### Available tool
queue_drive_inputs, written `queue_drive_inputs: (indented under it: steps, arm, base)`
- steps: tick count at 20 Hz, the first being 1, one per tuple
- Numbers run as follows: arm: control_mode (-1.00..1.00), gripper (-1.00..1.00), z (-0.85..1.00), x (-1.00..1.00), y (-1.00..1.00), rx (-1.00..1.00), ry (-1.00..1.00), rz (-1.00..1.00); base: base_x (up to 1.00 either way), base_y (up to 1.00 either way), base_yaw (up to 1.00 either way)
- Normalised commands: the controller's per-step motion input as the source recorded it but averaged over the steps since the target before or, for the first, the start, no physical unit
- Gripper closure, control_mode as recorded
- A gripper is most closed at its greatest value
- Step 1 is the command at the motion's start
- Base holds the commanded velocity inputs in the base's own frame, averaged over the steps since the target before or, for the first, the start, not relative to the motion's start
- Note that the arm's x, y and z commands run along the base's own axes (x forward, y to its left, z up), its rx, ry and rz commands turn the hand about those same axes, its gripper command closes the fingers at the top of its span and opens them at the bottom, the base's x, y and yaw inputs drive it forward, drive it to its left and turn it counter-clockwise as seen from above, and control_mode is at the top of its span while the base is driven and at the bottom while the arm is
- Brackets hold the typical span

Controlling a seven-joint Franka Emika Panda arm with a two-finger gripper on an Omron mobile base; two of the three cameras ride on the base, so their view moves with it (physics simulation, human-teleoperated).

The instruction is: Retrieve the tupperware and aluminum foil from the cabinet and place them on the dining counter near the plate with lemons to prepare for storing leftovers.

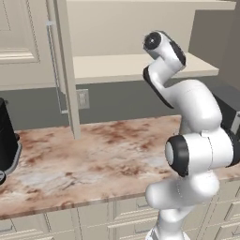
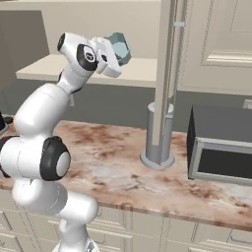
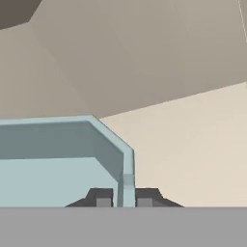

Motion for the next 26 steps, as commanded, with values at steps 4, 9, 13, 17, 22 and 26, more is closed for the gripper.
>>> queue_drive_inputs:
  steps: [4, 9, 13, 17, 22, 26]
  arm:
    - [-1.0, 1.0, 0.12, -0.95, 0.28, -0.04, -0.2, 0.06]
    - [-1.0, 1.0, 0.17, -1.0, 0.4, -0.22, -0.01, 0.11]
    - [-1.0, 1.0, 0.16, -1.0, 0.08, -0.15, 0.04, 0.12]
    - [-1.0, 1.0, 0.25, -1.0, 0.0, -0.01, 0.24, 0.14]
    - [-1.0, 1.0, 0.38, -1.0, 0.0, 0.03, 0.41, 0.18]
    - [-1.0, 1.0, 0.09, -1.0, 0.0, 0.02, 0.36, 0.16]
  base:
    - [0.0, 0.0, 0.0]
    - [0.0, 0.0, 0.0]
    - [0.0, 0.0, 0.0]
    - [0.0, 0.0, 0.0]
    - [0.0, 0.0, 0.0]
    - [0.0, 0.0, 0.0]
